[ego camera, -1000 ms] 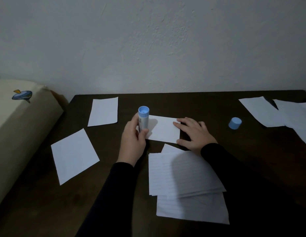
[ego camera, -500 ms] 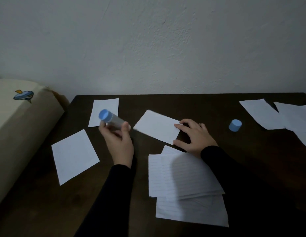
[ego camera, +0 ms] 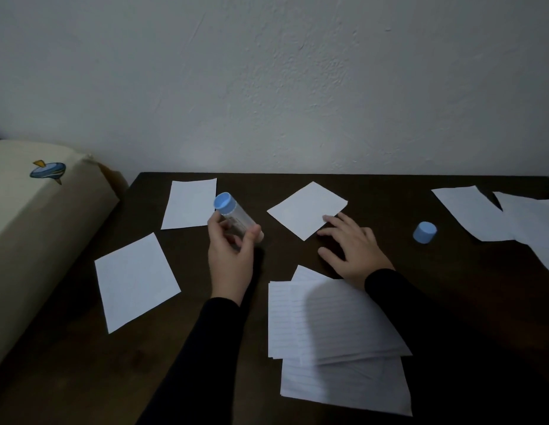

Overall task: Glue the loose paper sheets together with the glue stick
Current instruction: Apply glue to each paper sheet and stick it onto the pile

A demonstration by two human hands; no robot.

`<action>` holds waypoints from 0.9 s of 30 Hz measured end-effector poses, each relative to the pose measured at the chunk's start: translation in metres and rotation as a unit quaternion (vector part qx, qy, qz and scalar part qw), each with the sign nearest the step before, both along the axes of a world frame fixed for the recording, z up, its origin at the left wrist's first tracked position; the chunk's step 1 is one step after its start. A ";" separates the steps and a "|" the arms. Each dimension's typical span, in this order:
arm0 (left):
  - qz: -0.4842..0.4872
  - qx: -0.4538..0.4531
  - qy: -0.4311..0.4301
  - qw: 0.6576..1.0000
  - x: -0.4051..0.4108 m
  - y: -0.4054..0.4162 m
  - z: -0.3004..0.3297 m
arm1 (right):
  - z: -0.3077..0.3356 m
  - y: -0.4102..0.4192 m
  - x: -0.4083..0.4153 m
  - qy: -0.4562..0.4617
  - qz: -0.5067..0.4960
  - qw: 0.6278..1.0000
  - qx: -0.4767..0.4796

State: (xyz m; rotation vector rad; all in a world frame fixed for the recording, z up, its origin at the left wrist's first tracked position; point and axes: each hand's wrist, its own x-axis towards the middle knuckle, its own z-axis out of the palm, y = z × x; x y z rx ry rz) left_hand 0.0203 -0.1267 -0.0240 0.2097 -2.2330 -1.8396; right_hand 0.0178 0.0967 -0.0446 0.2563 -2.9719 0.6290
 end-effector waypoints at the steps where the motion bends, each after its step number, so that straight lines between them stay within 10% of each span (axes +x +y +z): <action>1: -0.005 -0.004 -0.002 1.000 0.000 0.000 -0.001 | 0.001 0.000 0.000 -0.016 0.012 1.000 0.009; 27: -0.191 -0.067 0.010 0.979 0.020 0.043 0.001 | 0.004 -0.001 0.005 -0.030 0.028 0.999 -0.021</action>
